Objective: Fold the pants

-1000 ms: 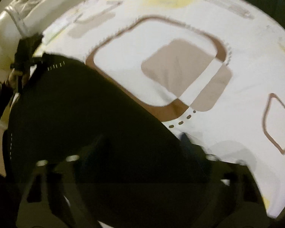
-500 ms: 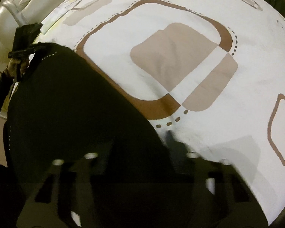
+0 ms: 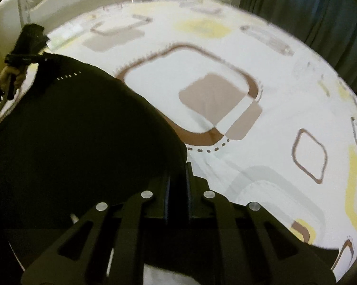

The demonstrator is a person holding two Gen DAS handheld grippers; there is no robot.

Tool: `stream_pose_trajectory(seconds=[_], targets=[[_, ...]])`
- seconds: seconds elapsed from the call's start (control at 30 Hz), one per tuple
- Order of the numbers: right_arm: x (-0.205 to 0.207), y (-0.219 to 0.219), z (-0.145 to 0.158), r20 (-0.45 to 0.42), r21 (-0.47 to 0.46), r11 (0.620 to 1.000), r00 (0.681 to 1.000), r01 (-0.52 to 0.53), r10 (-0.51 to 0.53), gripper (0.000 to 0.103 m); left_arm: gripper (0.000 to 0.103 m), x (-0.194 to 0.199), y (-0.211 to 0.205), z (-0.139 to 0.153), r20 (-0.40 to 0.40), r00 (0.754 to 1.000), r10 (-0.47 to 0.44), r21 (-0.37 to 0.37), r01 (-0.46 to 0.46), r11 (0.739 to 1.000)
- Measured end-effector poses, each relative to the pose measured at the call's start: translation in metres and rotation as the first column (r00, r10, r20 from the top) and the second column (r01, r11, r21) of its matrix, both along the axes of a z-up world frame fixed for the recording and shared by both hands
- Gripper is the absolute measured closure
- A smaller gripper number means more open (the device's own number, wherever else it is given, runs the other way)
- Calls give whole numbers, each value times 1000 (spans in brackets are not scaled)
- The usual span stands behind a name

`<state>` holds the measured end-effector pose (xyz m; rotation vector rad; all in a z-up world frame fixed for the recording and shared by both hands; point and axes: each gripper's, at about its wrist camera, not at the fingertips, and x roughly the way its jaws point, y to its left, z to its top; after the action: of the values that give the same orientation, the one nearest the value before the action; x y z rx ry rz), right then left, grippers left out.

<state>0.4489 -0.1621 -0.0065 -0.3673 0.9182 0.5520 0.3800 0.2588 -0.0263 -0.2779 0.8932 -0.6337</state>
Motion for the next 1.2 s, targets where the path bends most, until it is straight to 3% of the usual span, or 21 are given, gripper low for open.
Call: stream_pose_trajectory(seconds=[0.27, 0.53, 0.67, 0.83, 1.03, 1.2], targets=[[-98, -9, 36, 158, 61, 998, 987, 7, -17, 93, 95, -54, 9, 43, 86, 996, -32, -124, 43, 991], [-199, -7, 23, 231, 45, 999, 973, 17, -27, 93, 94, -131, 16, 59, 138, 988, -71, -202, 99, 974], [-238, -6, 2, 238, 41, 999, 970, 34, -43, 93, 94, -173, 12, 54, 153, 978, -139, -177, 165, 970], [-267, -8, -24, 211, 50, 997, 975, 64, -73, 93, 94, -212, 2, 30, 102, 971, -216, -113, 227, 967], [-286, -9, -40, 194, 43, 995, 977, 86, -92, 93, 93, -236, 0, 4, 44, 971, -236, -89, 239, 967], [-294, -9, -51, 177, 42, 994, 978, 102, -107, 93, 93, -245, 5, -4, 40, 967, -251, -93, 253, 963]])
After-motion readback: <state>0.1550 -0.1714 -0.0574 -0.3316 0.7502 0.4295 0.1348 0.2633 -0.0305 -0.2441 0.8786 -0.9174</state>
